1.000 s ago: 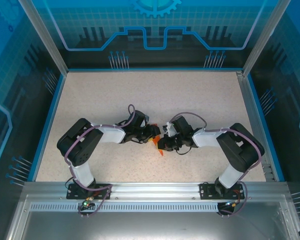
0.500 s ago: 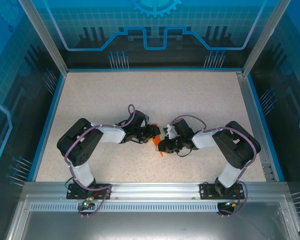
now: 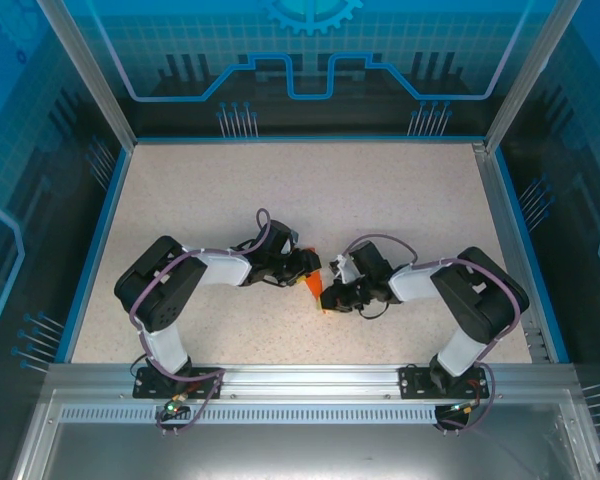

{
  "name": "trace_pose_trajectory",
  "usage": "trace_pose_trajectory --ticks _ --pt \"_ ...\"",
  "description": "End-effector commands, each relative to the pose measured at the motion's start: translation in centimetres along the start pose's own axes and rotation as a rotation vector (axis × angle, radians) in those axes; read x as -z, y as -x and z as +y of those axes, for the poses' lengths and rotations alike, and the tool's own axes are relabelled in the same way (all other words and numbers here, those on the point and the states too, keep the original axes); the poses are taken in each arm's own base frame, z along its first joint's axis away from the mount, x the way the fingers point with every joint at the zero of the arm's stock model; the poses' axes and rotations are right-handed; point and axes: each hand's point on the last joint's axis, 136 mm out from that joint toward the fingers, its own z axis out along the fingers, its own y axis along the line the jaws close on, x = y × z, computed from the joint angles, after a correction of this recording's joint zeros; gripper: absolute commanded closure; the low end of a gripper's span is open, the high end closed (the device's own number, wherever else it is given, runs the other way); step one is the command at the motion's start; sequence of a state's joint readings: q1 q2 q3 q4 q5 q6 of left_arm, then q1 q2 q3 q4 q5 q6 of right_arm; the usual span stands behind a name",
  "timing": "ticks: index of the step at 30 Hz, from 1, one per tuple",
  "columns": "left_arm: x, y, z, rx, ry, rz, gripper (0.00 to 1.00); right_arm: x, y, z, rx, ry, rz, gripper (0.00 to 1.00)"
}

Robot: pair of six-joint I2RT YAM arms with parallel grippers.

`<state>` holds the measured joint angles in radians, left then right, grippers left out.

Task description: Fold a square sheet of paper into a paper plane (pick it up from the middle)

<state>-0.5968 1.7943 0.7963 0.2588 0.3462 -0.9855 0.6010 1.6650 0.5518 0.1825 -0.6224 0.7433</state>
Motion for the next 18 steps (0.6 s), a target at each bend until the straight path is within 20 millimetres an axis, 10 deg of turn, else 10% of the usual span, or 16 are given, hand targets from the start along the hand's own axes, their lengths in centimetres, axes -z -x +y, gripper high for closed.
trace_pose_trajectory --ticks 1,8,18 --pt "-0.7 -0.4 2.4 0.024 0.083 0.023 0.52 0.1 -6.0 -3.7 -0.164 -0.087 0.167 0.91" --pt "-0.7 -0.5 2.4 0.021 0.082 0.026 0.52 0.9 -6.4 -3.3 -0.169 -0.049 0.155 0.91" --pt "-0.6 -0.7 2.2 0.016 0.076 0.034 0.52 3.7 -0.6 3.4 -0.006 0.042 0.004 0.88"
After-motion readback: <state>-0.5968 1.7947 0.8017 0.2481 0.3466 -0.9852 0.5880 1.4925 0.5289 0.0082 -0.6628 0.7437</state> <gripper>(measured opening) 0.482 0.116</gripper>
